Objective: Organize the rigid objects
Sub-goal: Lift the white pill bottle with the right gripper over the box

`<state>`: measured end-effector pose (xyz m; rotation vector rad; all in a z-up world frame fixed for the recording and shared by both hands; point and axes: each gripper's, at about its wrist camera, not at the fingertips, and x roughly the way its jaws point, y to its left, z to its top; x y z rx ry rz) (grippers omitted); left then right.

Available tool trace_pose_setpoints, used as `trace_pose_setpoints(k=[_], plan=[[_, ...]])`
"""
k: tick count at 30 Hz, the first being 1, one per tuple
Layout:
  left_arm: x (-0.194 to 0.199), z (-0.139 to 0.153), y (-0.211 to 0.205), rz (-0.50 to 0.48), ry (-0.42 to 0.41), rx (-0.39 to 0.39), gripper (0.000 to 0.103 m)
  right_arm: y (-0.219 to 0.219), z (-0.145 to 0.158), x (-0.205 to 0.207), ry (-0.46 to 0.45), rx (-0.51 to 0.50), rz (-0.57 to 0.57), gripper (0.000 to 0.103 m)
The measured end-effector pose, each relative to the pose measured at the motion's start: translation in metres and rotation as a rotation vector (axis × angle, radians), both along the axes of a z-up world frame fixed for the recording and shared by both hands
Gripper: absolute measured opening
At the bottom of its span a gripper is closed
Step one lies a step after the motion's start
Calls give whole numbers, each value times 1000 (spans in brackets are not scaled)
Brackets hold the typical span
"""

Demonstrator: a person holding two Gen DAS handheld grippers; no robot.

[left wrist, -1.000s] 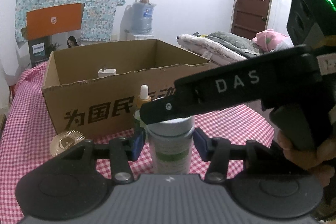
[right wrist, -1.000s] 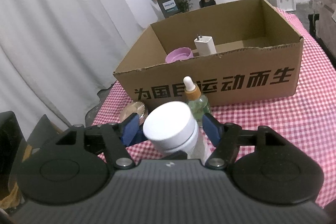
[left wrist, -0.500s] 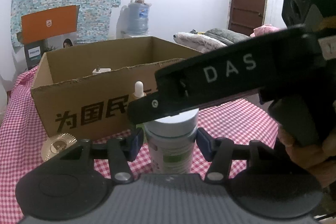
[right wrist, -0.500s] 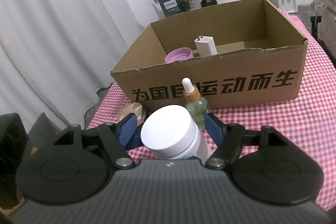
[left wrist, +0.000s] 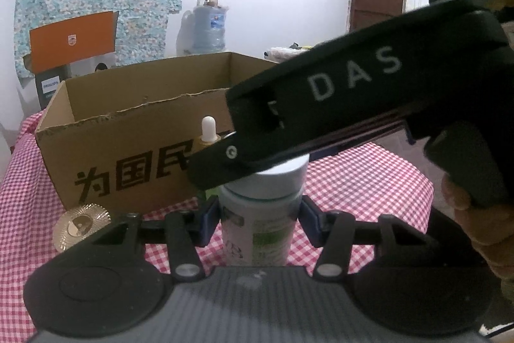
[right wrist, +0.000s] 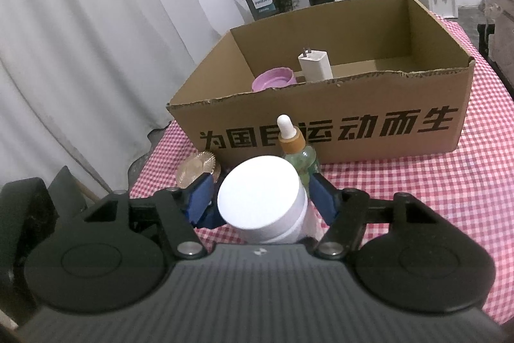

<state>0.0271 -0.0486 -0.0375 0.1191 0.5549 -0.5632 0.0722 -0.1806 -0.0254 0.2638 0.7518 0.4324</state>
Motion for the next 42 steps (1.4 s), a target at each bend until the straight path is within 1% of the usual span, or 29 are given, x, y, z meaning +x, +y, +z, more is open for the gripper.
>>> trace_pose_setpoints(k=[5,6,11,16,19,23,26,28,31,33,34,37,42], plan=[[-1,0,-2,12,-10,1,54,-1,-1,-2,-1,-12,4,65],[-3,0,-3,16,-11,2,54,-1,-1,-3,-2,-14,5,60],[-6,2,-5,16,-19,5,54,-2,-1,-7,-13,-19,6,59],[-14,17,-7,13,-56,24,54,-3,11,-15,-40,-15,13,59],[-18,36,-7,12,-106,35,54,-4,29,-19,-81,-12,36,59],[-14,68,-11,20,-187,61,54,-9,65,-17,-155,-5,76,59],[-1,94,-15,27,-228,68,54,-14,93,-6,-194,3,103,58],[12,110,-20,28,-235,70,54,-19,113,6,-216,0,122,58],[42,129,-28,24,-209,66,54,-25,135,30,-226,-12,143,58],[70,136,-31,15,-158,50,54,-30,145,55,-208,-25,150,58],[87,138,-34,11,-119,37,54,-34,148,71,-189,-25,150,58],[130,135,-39,7,-26,27,54,-43,147,117,-114,-14,144,58],[203,117,-48,13,140,20,54,-60,124,191,26,20,125,57]])
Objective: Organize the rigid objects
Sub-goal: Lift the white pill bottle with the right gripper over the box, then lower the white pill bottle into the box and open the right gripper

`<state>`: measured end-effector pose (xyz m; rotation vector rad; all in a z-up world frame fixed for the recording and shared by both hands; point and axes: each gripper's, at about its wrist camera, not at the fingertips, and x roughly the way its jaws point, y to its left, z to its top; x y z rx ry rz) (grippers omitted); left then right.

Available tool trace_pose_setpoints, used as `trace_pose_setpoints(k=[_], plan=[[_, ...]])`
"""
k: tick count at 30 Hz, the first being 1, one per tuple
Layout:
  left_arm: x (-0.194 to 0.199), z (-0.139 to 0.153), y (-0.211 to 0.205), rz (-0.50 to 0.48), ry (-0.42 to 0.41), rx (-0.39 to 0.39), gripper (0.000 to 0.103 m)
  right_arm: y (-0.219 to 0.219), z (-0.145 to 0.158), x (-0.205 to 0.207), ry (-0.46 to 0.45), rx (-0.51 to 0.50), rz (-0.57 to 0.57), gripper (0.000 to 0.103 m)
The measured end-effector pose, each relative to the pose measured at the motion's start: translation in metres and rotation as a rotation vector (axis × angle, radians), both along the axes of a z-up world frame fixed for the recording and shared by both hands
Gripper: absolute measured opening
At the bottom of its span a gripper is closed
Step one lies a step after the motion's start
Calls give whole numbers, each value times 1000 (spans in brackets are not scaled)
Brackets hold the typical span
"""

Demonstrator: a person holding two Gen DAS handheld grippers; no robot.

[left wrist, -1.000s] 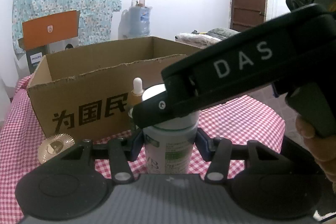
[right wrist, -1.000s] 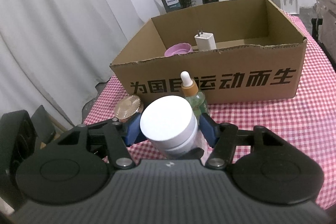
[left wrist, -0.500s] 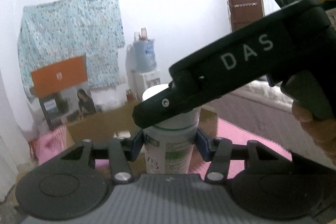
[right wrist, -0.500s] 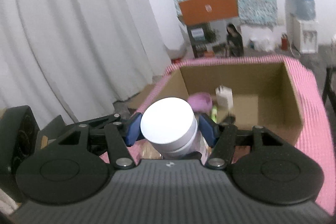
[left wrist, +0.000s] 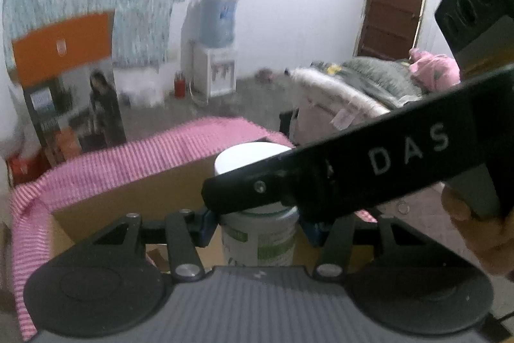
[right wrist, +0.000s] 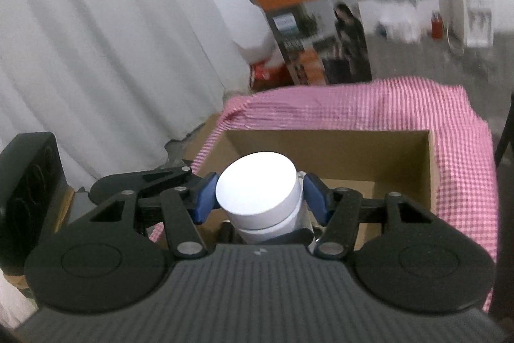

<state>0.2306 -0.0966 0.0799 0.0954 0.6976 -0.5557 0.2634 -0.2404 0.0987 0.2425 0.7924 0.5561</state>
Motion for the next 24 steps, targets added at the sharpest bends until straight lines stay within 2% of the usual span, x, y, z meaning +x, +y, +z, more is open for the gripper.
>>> trace_pose_setpoints(k=[4,10,17,24], plan=[[50,-19,-2,19,111,-14,54,-5,-25,44,69,-4,-13,56],[97,-46,2,54,216,-31,54,-3,-57,87,120,-52,-25,54],[110,-60,5,73,272,-53,53,7,-86,118,123,-130,-21,52],[109,-63,1,64,274,-49,55,13,-94,125,98,-201,-21,52]])
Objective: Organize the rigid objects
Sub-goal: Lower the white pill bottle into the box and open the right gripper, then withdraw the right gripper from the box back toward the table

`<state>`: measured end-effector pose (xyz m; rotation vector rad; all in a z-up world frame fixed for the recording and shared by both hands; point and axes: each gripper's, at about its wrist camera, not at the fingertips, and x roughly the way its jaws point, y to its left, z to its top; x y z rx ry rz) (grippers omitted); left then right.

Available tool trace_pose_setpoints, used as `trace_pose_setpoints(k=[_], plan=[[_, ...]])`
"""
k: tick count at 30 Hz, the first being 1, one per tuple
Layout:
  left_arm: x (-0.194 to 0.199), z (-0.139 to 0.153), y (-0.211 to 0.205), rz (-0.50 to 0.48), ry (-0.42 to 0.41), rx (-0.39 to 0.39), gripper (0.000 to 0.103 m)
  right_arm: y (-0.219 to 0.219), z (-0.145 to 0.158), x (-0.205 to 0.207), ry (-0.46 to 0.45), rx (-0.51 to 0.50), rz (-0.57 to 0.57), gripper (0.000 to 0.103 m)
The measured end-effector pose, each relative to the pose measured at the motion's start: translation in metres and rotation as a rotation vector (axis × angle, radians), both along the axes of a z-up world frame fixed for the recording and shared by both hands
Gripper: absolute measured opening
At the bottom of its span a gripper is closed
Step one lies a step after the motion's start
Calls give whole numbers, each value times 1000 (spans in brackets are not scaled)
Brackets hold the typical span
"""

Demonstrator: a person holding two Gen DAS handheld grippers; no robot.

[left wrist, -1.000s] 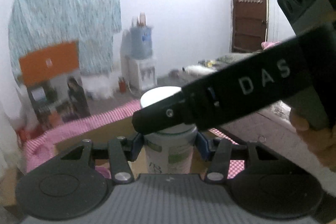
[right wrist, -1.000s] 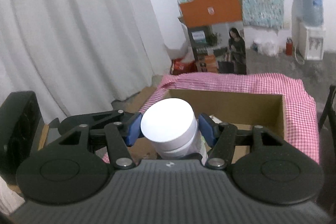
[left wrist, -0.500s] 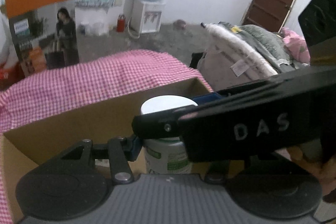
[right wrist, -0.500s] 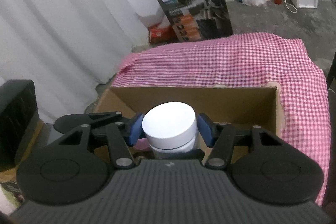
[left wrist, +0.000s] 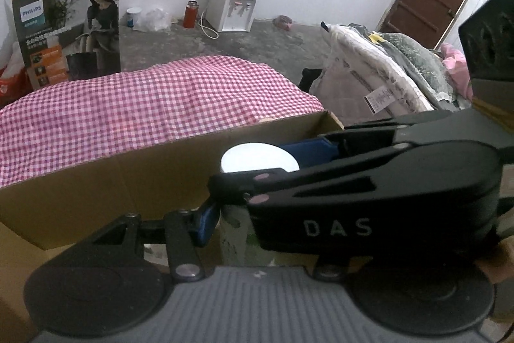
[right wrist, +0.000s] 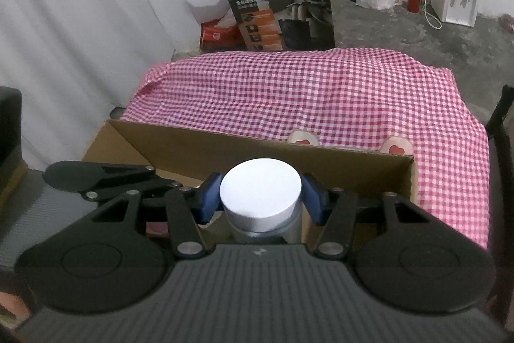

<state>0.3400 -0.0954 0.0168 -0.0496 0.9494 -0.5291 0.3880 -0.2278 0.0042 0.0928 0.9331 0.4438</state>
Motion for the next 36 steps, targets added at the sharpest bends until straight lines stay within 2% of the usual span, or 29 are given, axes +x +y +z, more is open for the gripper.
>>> trace_pose_setpoints(k=[3,10,14,19,29,31,36], plan=[[-3,0,0,-7,-3,-6,60,3,-1,-1,-19,-32,2,53],[-15,7,-2,-15,-30,-1,75,1,9,-9,-32,-39,-6,74],[-25,15,0,-17,-57,1,82,-6,20,-20,-59,-22,-26,78],[-37,26,5,-15,-73,-1,83,-20,40,-40,-99,16,-65,79],[-83,70,33,8,-131,-13,89,-53,104,-138,-260,158,-112,88],[-97,80,40,2,-149,-3,89,-56,114,-163,-293,178,-112,93],[-142,101,60,-15,-198,-7,93,-64,123,-226,-348,215,-125,101]])
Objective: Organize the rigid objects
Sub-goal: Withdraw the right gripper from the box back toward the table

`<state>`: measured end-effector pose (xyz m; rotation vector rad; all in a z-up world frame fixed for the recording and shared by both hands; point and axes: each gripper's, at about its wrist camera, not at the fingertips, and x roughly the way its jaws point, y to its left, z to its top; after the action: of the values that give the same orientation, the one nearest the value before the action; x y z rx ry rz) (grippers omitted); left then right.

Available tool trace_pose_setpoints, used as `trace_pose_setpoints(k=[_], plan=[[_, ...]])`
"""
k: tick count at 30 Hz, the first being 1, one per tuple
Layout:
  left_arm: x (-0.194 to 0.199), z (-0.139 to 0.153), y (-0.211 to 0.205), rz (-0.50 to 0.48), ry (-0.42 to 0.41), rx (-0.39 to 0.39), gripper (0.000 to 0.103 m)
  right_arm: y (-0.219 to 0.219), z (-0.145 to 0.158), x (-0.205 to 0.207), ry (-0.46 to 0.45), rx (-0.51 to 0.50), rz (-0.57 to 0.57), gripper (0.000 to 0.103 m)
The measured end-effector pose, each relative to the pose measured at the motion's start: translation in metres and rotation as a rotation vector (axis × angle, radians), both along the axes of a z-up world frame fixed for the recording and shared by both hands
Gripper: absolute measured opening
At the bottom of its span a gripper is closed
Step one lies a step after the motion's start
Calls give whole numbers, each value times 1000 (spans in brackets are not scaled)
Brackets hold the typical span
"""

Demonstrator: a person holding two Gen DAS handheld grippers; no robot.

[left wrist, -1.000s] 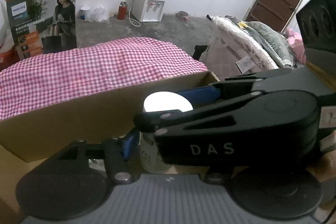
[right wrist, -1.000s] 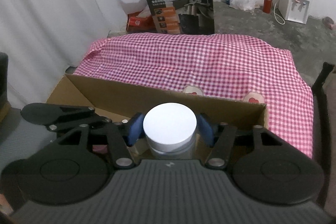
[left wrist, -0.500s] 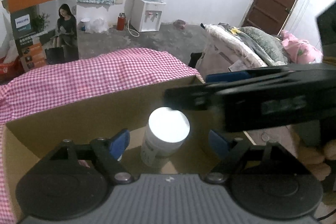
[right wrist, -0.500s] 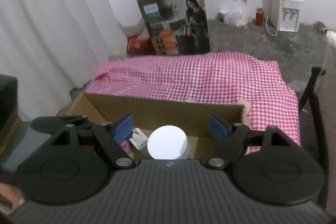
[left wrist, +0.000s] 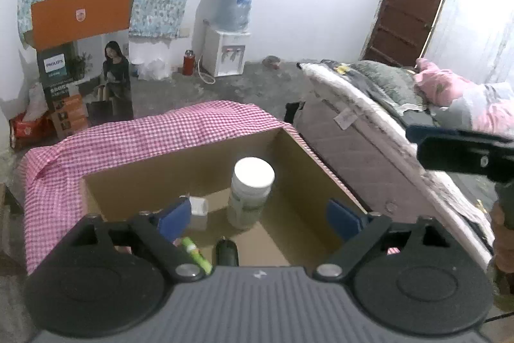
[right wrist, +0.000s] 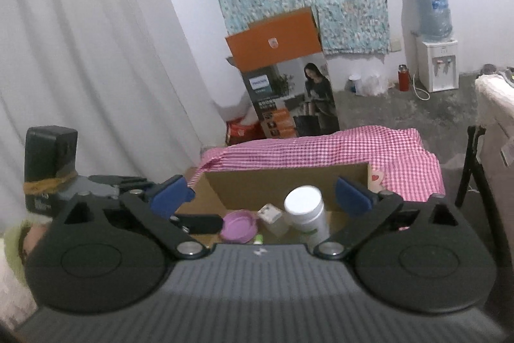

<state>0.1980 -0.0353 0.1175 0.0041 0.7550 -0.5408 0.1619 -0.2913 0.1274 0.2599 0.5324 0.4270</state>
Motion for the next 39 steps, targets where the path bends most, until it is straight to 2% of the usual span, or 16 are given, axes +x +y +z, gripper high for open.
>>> trace_pose_setpoints(k=[5,8,12,17,23,33,39], plan=[[-47,3,12,-16,-1,4,94,-1,-14,-57,-1,60,-11,102],[-81,-3,14,-29,-29,26,94,1,-31,-86,1,86,-25,102],[-117,-21,13,-54,-43,17,95,12,-58,-117,-1,110,-54,102],[-140,-57,0,-79,-32,25,95,22,-90,-138,15,149,-96,102],[-162,-96,-17,-80,-98,70,95,28,-119,-136,74,186,-125,102],[-164,-134,-34,-27,-198,164,93,45,-139,-125,111,100,-111,101],[-151,-150,-30,32,-223,190,81,58,-147,-106,140,62,-73,97]])
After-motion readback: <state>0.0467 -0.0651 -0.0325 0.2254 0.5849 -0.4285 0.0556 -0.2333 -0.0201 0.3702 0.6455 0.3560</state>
